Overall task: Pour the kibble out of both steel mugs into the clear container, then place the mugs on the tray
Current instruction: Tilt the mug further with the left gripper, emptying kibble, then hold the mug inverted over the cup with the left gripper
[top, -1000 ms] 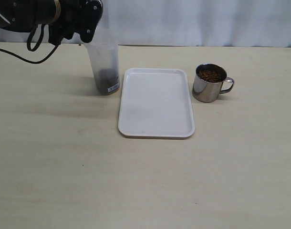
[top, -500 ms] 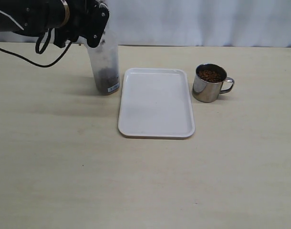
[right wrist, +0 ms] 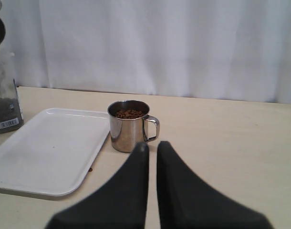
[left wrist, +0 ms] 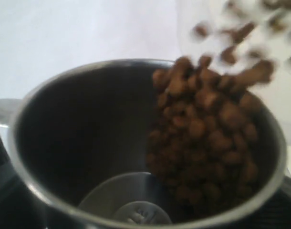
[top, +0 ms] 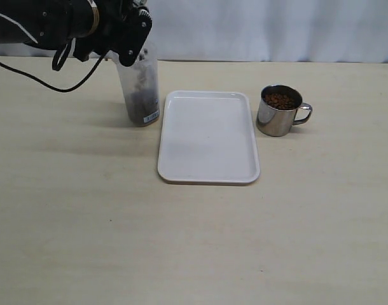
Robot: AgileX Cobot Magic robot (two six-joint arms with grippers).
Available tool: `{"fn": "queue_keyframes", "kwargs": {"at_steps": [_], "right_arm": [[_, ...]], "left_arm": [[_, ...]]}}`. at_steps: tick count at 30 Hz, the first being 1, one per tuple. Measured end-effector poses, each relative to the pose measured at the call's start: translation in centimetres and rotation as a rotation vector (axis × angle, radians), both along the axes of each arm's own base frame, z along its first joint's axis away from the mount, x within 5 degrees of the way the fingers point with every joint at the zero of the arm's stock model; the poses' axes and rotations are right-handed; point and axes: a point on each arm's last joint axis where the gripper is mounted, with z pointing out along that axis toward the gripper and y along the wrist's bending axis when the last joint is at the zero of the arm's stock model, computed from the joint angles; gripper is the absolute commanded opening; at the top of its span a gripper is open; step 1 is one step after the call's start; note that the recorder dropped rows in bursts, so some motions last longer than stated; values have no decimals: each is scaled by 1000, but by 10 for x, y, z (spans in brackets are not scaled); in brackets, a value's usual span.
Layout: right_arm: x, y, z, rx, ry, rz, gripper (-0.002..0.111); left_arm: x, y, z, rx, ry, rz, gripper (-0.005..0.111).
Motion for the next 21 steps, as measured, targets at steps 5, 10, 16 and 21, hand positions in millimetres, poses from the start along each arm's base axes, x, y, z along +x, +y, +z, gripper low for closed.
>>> {"fn": "queue_keyframes", "kwargs": {"at_steps": [5, 10, 16, 21], "right_arm": [[0, 0, 0, 0, 0, 0, 5], [0, 0, 0, 0, 0, 0, 5], [0, 0, 0, 0, 0, 0, 5], [0, 0, 0, 0, 0, 0, 5]], "left_arm": [[0, 0, 0, 18, -1, -6, 0], [0, 0, 0, 34, -2, -11, 0], [0, 1, 0, 54, -5, -13, 0], [0, 1, 0, 76, -6, -23, 0]]}}
